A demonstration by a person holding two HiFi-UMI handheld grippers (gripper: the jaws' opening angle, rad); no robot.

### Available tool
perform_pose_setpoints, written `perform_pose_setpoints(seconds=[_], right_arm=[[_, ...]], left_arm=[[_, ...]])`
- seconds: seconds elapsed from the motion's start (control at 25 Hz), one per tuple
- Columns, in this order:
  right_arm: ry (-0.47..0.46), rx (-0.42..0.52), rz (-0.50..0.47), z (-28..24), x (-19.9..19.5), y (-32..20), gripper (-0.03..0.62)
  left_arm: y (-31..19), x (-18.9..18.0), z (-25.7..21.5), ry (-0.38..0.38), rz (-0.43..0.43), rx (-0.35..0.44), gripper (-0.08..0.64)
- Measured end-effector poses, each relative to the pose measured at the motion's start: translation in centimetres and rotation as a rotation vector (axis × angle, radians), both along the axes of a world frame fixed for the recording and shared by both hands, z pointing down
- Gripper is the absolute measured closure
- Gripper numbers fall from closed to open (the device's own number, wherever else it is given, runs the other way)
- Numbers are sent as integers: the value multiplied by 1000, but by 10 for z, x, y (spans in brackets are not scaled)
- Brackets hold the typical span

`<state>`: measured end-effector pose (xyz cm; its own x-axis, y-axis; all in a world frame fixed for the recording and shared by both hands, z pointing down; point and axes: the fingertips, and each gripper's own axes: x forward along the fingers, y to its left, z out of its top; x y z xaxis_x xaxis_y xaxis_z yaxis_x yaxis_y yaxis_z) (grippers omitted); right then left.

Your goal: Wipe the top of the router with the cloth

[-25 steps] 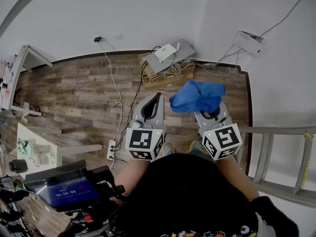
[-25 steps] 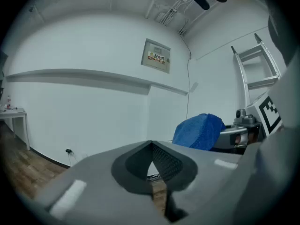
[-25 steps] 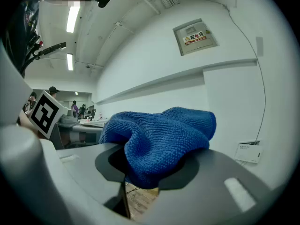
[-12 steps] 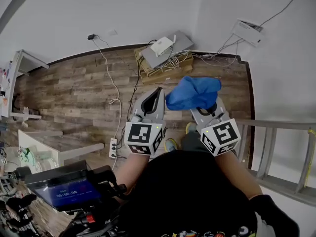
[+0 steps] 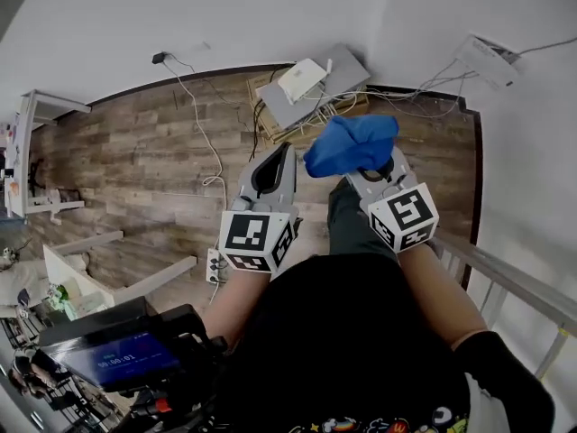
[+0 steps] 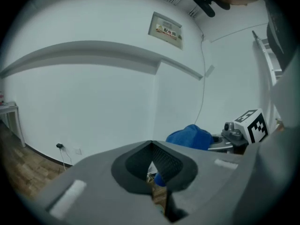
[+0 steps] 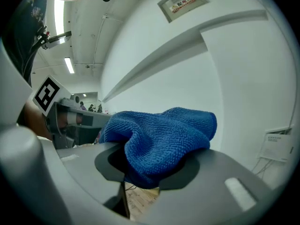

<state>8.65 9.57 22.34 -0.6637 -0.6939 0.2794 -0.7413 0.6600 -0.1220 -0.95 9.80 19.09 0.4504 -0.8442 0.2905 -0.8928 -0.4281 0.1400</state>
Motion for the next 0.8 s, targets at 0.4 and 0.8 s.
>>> perform_pose_setpoints(seconds=[0.4, 0.8], right_arm=[[59, -113, -188, 55, -1, -199, 428], [100, -264, -174, 179, -54, -306, 430]], left_arm=[[-201, 3, 55, -34, -150, -149, 560], [-299, -36, 160, -13, -113, -265, 560]])
